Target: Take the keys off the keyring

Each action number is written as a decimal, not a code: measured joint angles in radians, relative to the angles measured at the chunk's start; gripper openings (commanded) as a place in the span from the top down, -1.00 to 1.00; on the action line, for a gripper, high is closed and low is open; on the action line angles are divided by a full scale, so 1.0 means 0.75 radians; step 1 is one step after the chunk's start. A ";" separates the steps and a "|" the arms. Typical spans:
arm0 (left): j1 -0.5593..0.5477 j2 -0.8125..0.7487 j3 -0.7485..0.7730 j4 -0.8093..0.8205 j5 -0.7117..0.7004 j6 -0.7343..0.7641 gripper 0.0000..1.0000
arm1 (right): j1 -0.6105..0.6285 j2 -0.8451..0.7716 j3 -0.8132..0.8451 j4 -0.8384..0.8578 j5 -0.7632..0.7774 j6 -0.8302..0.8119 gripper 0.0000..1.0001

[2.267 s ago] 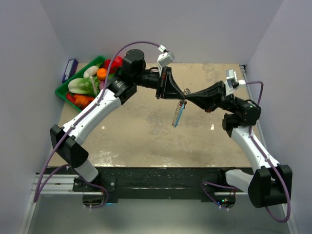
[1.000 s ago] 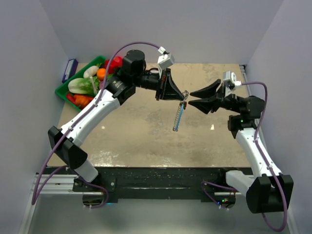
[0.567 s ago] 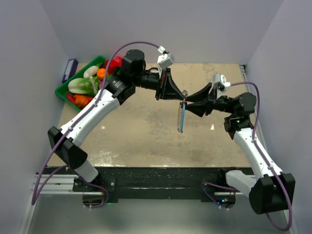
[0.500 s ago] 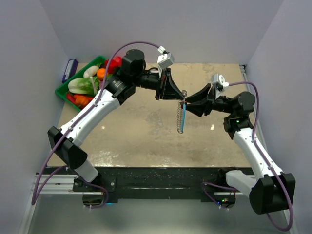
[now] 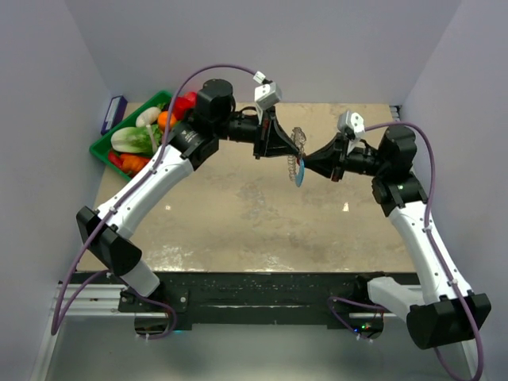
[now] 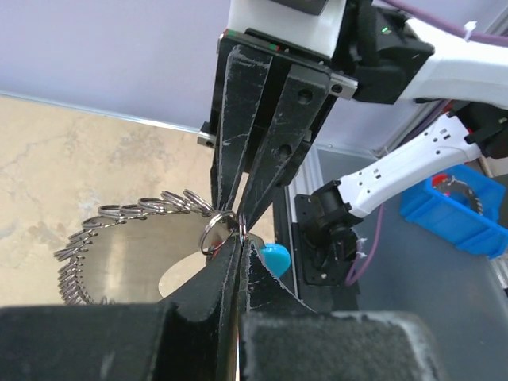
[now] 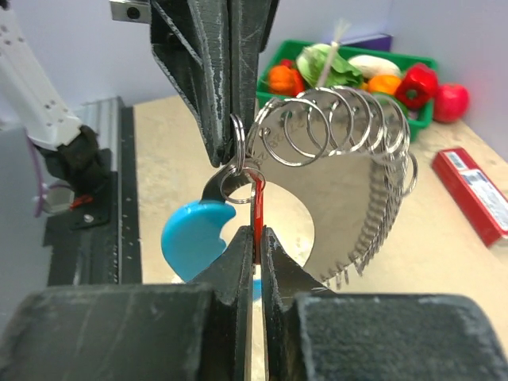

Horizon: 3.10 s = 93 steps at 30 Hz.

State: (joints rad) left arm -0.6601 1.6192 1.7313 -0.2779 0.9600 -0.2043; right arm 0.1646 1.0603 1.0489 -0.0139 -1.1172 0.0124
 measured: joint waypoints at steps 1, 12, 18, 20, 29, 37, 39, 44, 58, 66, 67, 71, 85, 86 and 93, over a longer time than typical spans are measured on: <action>-0.001 -0.003 0.000 -0.001 -0.008 0.010 1.00 | 0.000 0.000 0.033 -0.073 0.022 -0.048 0.97; -0.001 -0.008 0.000 -0.020 -0.059 0.053 1.00 | -0.002 -0.005 0.246 -0.542 0.202 -0.402 0.93; -0.003 -0.008 -0.005 -0.065 -0.064 0.055 1.00 | 0.002 -0.022 0.317 -0.633 0.254 -0.511 0.95; -0.005 -0.008 -0.005 -0.062 -0.064 0.055 1.00 | 0.002 -0.025 0.339 -0.664 0.261 -0.539 0.96; -0.017 -0.008 -0.005 -0.053 -0.114 0.054 1.00 | 0.019 -0.022 0.417 -0.750 0.332 -0.622 0.98; -0.071 0.002 -0.004 -0.091 -0.200 0.098 1.00 | 0.054 0.009 0.432 -0.754 0.386 -0.645 0.96; -0.089 0.011 0.001 -0.109 -0.238 0.119 1.00 | 0.075 0.016 0.432 -0.756 0.398 -0.646 0.96; -0.102 0.024 0.018 -0.157 -0.304 0.155 1.00 | 0.123 0.026 0.437 -0.780 0.465 -0.647 0.95; -0.142 0.026 0.045 -0.221 -0.463 0.199 1.00 | 0.220 0.052 0.502 -0.871 0.649 -0.703 0.85; -0.155 0.026 0.045 -0.254 -0.510 0.200 1.00 | 0.270 0.058 0.509 -0.902 0.741 -0.727 0.72; -0.158 0.026 0.045 -0.260 -0.517 0.207 1.00 | 0.274 0.063 0.515 -0.903 0.744 -0.731 0.70; -0.170 0.034 0.045 -0.272 -0.532 0.222 1.00 | 0.296 0.080 0.529 -0.909 0.743 -0.741 0.76; -0.178 0.048 0.053 -0.280 -0.532 0.277 1.00 | 0.307 0.066 0.532 -0.895 0.805 -0.725 1.00; -0.178 0.048 0.053 -0.281 -0.523 0.289 1.00 | 0.307 0.066 0.532 -0.897 0.805 -0.725 1.00; -0.178 0.048 0.053 -0.297 -0.492 0.362 1.00 | 0.313 0.066 0.532 -0.902 0.829 -0.708 1.00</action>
State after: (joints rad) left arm -0.7937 1.6550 1.7714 -0.5003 0.5911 0.0673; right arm 0.3992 1.1095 1.4479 -0.6903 -0.4957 -0.5182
